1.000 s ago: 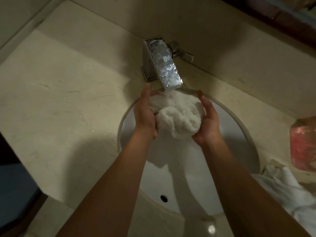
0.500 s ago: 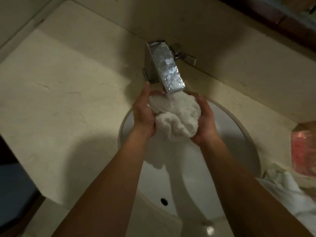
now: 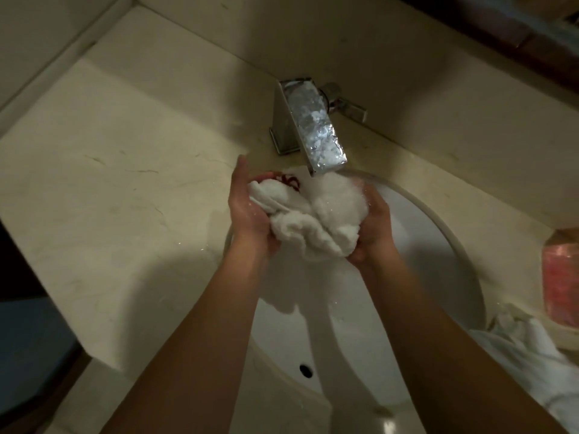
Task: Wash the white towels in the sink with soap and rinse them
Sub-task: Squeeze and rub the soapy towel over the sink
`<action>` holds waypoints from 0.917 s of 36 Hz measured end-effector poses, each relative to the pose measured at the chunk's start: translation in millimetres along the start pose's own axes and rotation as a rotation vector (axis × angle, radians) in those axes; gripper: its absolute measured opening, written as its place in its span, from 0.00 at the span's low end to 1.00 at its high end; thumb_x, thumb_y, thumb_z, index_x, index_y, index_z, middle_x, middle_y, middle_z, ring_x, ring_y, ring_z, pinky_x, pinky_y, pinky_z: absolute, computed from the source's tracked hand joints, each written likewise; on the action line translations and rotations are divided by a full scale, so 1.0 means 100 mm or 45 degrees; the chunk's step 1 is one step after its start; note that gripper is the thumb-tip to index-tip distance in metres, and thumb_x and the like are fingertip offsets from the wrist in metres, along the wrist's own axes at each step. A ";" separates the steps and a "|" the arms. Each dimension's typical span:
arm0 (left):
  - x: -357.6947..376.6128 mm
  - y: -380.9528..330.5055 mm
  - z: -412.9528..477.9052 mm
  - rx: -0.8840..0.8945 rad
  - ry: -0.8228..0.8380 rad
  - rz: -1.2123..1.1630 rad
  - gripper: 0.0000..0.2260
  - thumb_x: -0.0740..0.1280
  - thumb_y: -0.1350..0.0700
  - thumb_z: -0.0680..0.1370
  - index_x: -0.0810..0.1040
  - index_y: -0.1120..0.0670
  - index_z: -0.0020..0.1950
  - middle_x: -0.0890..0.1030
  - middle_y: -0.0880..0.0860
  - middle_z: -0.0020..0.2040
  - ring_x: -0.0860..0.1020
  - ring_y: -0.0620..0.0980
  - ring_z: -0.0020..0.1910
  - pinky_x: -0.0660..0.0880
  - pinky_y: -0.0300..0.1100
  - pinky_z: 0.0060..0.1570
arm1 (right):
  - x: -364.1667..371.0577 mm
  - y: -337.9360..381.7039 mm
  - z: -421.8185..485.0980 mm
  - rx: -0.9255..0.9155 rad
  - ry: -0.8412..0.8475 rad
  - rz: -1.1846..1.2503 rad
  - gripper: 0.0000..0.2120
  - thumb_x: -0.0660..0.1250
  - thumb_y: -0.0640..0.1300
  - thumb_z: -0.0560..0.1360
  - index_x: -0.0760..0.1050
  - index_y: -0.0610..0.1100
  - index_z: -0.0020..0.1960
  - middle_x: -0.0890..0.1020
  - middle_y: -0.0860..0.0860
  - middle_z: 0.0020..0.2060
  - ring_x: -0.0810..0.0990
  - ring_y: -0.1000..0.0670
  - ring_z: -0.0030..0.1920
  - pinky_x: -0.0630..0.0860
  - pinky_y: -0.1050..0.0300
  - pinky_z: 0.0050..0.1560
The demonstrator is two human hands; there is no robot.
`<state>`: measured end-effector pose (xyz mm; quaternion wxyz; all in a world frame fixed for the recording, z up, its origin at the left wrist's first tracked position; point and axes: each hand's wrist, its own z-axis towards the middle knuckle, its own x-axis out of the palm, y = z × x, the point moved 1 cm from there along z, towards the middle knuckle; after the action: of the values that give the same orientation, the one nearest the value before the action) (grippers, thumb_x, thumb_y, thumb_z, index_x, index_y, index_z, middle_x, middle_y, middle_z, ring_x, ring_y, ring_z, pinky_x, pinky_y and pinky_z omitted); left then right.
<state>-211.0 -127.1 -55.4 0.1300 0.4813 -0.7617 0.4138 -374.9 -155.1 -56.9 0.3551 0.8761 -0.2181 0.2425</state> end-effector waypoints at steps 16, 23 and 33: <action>0.24 0.20 -0.17 -0.268 -0.133 0.094 0.42 0.61 0.22 0.74 0.81 0.54 0.71 0.86 0.60 0.61 0.84 0.61 0.62 0.76 0.60 0.69 | -0.14 0.21 -0.25 -0.094 0.081 -0.008 0.12 0.68 0.49 0.69 0.86 0.42 0.43 0.84 0.44 0.38 0.85 0.44 0.40 0.83 0.55 0.43; 0.19 0.23 -0.10 -0.212 -0.037 -0.035 0.46 0.81 0.32 0.66 0.77 0.58 0.75 0.81 0.65 0.68 0.81 0.66 0.66 0.75 0.64 0.70 | -0.19 0.11 -0.16 -0.003 -0.025 -0.113 0.28 0.71 0.52 0.76 0.80 0.33 0.68 0.83 0.35 0.61 0.83 0.37 0.61 0.81 0.44 0.64; 0.26 0.06 0.01 0.176 -0.121 0.127 0.30 0.79 0.41 0.71 0.83 0.65 0.59 0.83 0.71 0.58 0.82 0.74 0.58 0.78 0.72 0.61 | 0.11 0.24 -0.01 -0.148 -0.139 -0.300 0.30 0.65 0.60 0.83 0.77 0.37 0.71 0.84 0.35 0.63 0.83 0.35 0.64 0.77 0.36 0.70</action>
<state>-229.3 -143.0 -43.7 0.0395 0.4696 -0.7598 0.4479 -380.0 -172.7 -37.9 0.4191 0.8854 -0.1465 0.1380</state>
